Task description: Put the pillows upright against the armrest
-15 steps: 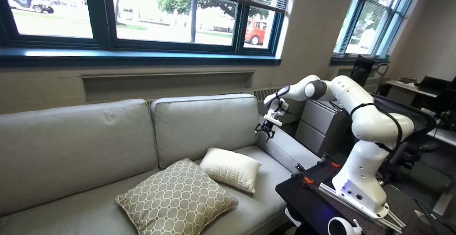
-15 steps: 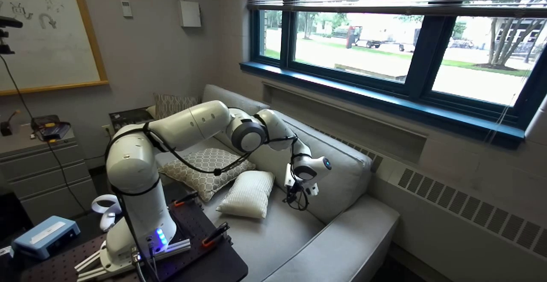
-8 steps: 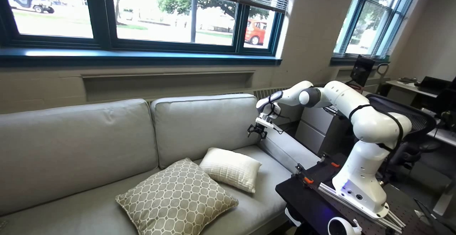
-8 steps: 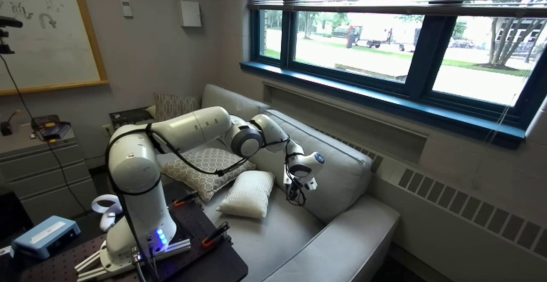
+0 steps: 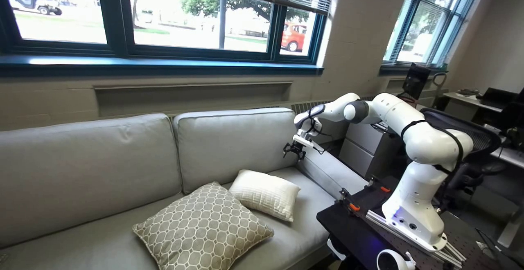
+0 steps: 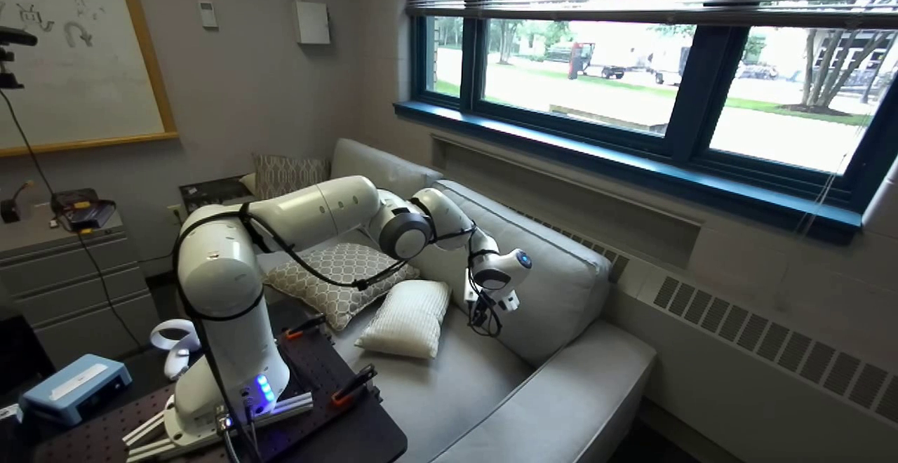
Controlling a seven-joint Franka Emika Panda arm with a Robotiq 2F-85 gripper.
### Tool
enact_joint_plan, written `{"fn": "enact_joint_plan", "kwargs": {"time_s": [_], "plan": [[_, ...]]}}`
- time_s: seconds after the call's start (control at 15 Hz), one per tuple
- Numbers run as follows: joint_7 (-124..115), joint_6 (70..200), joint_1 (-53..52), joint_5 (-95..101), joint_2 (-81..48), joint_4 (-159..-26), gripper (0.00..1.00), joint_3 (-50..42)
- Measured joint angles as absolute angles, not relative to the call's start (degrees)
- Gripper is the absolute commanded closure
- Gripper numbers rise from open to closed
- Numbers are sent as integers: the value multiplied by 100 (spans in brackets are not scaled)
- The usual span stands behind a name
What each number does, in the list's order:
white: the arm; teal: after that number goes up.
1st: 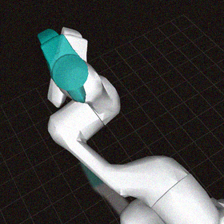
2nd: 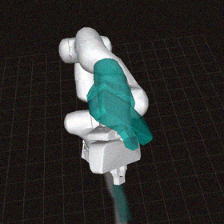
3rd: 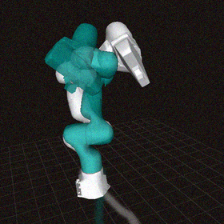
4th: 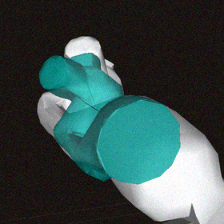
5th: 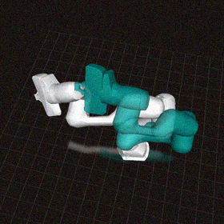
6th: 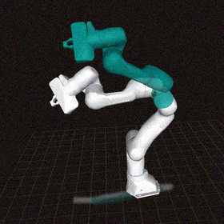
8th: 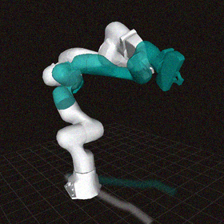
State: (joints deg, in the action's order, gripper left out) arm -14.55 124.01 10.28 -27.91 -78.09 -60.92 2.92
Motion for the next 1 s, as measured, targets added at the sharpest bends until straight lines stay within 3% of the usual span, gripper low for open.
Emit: {"fn": "enact_joint_plan", "kwargs": {"time_s": [0.33, 1.0], "plan": [[-1300, 12039, 857, -2788, -8441, -5971, 0, 788], [-845, 12589, 877, -3133, -8538, -7182, 0, 908]]}}
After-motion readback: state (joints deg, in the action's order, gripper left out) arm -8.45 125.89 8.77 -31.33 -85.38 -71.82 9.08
